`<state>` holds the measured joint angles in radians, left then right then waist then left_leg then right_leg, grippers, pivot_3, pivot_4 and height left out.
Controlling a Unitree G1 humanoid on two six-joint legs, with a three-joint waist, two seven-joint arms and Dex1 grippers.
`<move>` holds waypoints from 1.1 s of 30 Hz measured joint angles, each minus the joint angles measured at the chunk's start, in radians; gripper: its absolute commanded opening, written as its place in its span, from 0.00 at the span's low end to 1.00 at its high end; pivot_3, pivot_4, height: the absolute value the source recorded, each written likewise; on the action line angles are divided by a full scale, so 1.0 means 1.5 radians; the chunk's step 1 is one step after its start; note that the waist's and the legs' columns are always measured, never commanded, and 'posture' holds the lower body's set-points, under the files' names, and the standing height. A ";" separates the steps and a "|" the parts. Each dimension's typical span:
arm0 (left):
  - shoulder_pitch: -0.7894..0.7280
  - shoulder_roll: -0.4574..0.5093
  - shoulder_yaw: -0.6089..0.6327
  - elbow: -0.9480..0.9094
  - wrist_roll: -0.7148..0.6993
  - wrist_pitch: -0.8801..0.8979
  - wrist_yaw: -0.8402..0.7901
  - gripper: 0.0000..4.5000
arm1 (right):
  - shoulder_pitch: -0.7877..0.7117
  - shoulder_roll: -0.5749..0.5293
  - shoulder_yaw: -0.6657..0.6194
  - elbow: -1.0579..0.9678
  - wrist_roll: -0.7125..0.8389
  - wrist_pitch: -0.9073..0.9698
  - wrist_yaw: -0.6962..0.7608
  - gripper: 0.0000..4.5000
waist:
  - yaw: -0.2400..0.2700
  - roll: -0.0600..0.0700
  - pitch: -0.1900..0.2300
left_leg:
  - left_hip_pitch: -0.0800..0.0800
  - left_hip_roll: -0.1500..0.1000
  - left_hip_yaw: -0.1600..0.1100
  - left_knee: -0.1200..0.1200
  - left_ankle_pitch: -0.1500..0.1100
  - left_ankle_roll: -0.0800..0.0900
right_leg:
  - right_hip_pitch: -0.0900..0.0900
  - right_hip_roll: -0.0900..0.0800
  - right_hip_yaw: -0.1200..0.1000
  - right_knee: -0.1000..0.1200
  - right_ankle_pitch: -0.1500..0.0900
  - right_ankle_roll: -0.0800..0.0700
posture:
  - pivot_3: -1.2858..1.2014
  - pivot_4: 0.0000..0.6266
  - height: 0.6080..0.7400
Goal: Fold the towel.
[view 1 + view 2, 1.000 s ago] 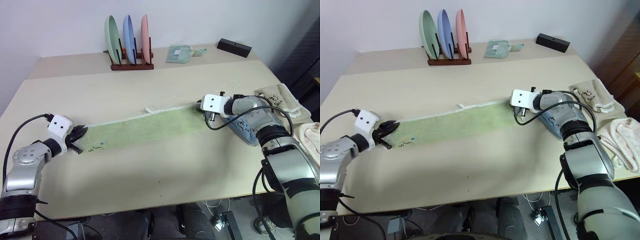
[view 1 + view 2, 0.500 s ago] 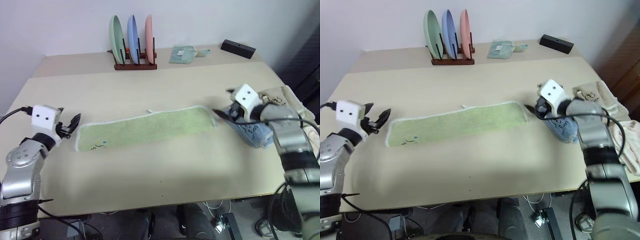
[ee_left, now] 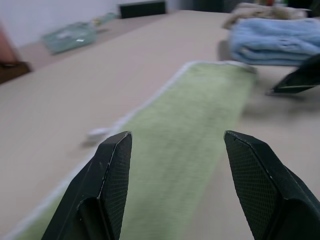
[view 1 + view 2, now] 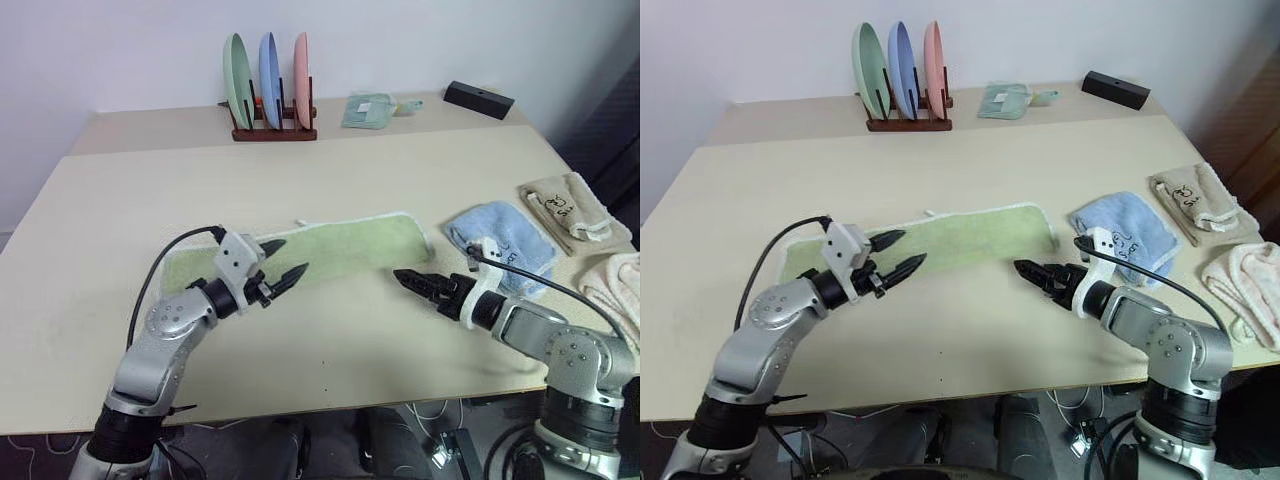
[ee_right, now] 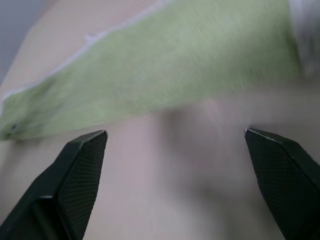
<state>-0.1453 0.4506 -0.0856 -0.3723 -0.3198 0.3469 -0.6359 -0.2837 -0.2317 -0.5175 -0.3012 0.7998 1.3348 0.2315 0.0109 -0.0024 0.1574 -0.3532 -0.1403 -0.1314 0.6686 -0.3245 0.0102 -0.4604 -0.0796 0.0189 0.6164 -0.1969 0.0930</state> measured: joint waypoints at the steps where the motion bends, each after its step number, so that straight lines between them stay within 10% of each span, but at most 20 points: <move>1: 0.000 0.001 -0.006 -0.004 -0.003 0.000 -0.010 0.66 | -0.018 0.022 -0.020 0.013 0.003 0.005 -0.027 0.99 | 0.000 0.000 0.000 | 0.000 0.000 0.000 0.000 0.000 0.000 | 0.000 0.000 0.000 0.000 0.000 0.000 | 0.52 0.24 1.00; 8: 0.002 0.001 -0.011 -0.014 -0.004 -0.002 -0.019 0.66 | -0.132 0.103 -0.104 0.135 0.005 -0.044 -0.153 0.82 | -0.001 0.000 -0.001 | 0.001 0.000 0.000 0.000 0.000 0.000 | 0.001 0.000 0.000 0.000 0.000 0.000 | 0.52 0.24 1.00; 15: 0.034 -0.001 0.001 -0.014 0.015 -0.009 0.016 0.66 | -0.171 0.107 -0.110 0.219 -0.006 -0.140 -0.201 0.03 | -0.002 0.001 -0.001 | 0.001 0.000 0.000 0.000 0.000 0.000 | 0.000 0.000 0.000 0.000 0.000 0.000 | 0.52 0.24 1.00; 23: 0.045 -0.002 0.011 -0.011 0.019 -0.023 0.023 0.66 | -0.122 0.050 -0.070 0.149 0.014 -0.135 -0.186 0.01 | 0.001 0.001 -0.002 | -0.001 0.000 0.000 0.000 0.000 0.001 | -0.001 0.000 0.000 0.000 0.000 0.000 | 0.52 0.24 1.00; 33: 0.036 0.006 0.031 0.051 0.020 -0.050 0.010 0.66 | -0.046 -0.216 0.030 -0.009 0.042 -0.113 -0.004 0.01 | -0.001 0.002 -0.002 | 0.000 0.000 0.000 0.000 0.000 0.001 | 0.000 0.000 0.000 -0.001 0.000 0.000 | 0.52 0.24 1.00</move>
<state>-0.0914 0.4599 -0.0398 -0.2962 -0.2903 0.2719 -0.6214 -0.3526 -0.5559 -0.4725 -0.3155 0.8629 1.1656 0.2259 0.0098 0.0005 0.1548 -0.3533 -0.1397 -0.1309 0.6680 -0.3247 0.0110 -0.4602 -0.0794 0.0186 0.6152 -0.1970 0.0932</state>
